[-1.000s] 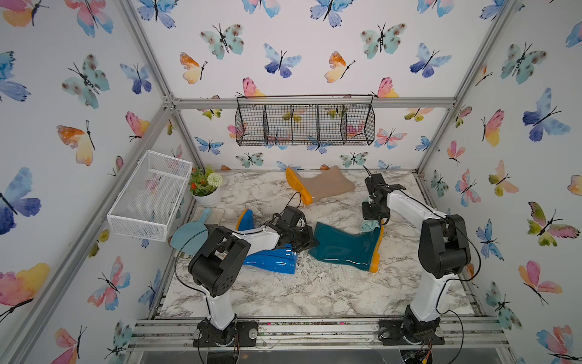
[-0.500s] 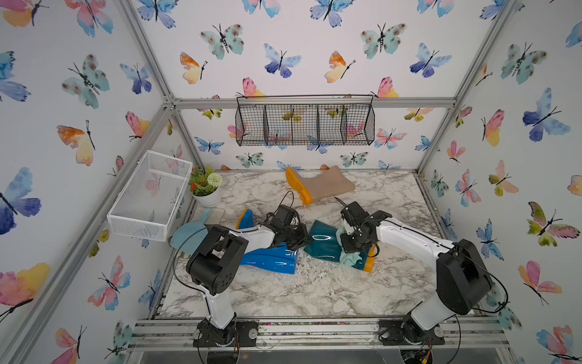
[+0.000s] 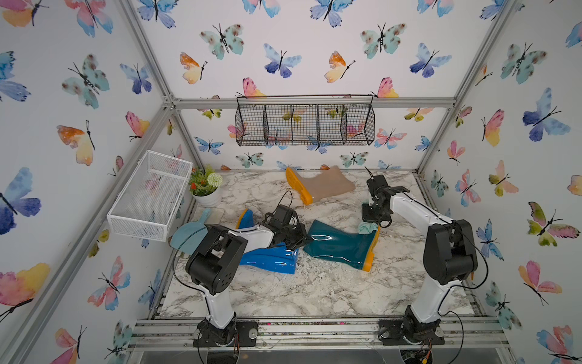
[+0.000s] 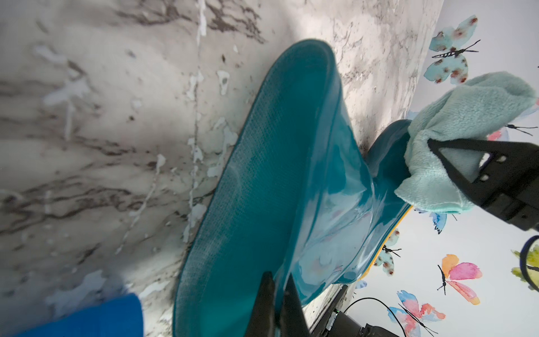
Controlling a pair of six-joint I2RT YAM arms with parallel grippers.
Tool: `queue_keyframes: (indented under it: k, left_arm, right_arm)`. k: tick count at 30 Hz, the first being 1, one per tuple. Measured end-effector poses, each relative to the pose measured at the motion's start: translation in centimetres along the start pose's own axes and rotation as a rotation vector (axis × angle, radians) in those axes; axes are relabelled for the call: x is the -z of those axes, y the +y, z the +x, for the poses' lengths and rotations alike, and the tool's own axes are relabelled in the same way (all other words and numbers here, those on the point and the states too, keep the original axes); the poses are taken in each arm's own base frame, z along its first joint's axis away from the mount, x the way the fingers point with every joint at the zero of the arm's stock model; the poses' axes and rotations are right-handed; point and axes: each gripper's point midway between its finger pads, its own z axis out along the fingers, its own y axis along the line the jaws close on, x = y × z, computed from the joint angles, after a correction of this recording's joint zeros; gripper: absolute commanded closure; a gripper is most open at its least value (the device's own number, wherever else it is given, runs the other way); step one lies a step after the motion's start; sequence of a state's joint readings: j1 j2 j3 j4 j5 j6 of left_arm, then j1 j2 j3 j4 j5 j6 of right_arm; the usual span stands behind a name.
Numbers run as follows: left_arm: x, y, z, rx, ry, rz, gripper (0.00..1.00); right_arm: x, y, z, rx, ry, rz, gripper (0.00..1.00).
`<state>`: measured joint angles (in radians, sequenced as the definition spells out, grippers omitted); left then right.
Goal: Wipe the rubber boots with a cloth
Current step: Wipe the dirt off the rubber boot.
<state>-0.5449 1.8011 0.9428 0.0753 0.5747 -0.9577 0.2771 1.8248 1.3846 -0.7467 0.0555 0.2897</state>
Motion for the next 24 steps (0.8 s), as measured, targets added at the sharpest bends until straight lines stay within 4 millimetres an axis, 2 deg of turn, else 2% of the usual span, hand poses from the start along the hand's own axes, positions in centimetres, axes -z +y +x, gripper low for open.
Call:
queue_keyframes:
  k: [2,4,8,11,14,15,18,20,24]
  left_arm:
    - [0.1,0.2,0.2,-0.002,-0.002,0.002,1.00]
    - [0.3,0.2,0.4,-0.004,-0.004,0.005,1.00]
    - [0.7,0.7,0.9,0.007,-0.006,0.002,1.00]
    - [0.7,0.9,1.0,0.018,-0.004,-0.002,1.00]
    - [0.8,0.3,0.8,0.017,-0.003,0.000,1.00]
    - [0.9,-0.2,0.6,0.012,-0.003,-0.001,1.00]
    - [1.1,-1.7,0.0,-0.014,-0.014,0.008,1.00]
    - [1.1,-2.1,-0.1,-0.025,-0.021,0.011,1.00]
    - [0.6,-1.9,0.7,-0.030,-0.013,0.003,1.00]
  right_arm:
    - [-0.2,0.3,1.2,0.006,0.009,-0.020,0.98]
    - [-0.1,0.9,3.3,0.013,0.021,-0.056,0.98]
    - [2.6,2.2,8.0,0.041,0.019,-0.123,0.98]
    - [4.3,2.6,10.9,0.043,0.019,-0.159,0.98]
    - [3.8,2.1,14.0,0.002,0.035,-0.188,0.98]
    - [3.6,2.3,14.3,-0.008,0.022,-0.206,0.98]
    - [3.8,1.7,13.4,-0.036,0.022,-0.182,0.98]
    - [3.5,1.1,12.0,-0.051,0.068,-0.149,0.98]
    - [2.3,-1.2,6.7,-0.129,0.075,-0.108,0.98]
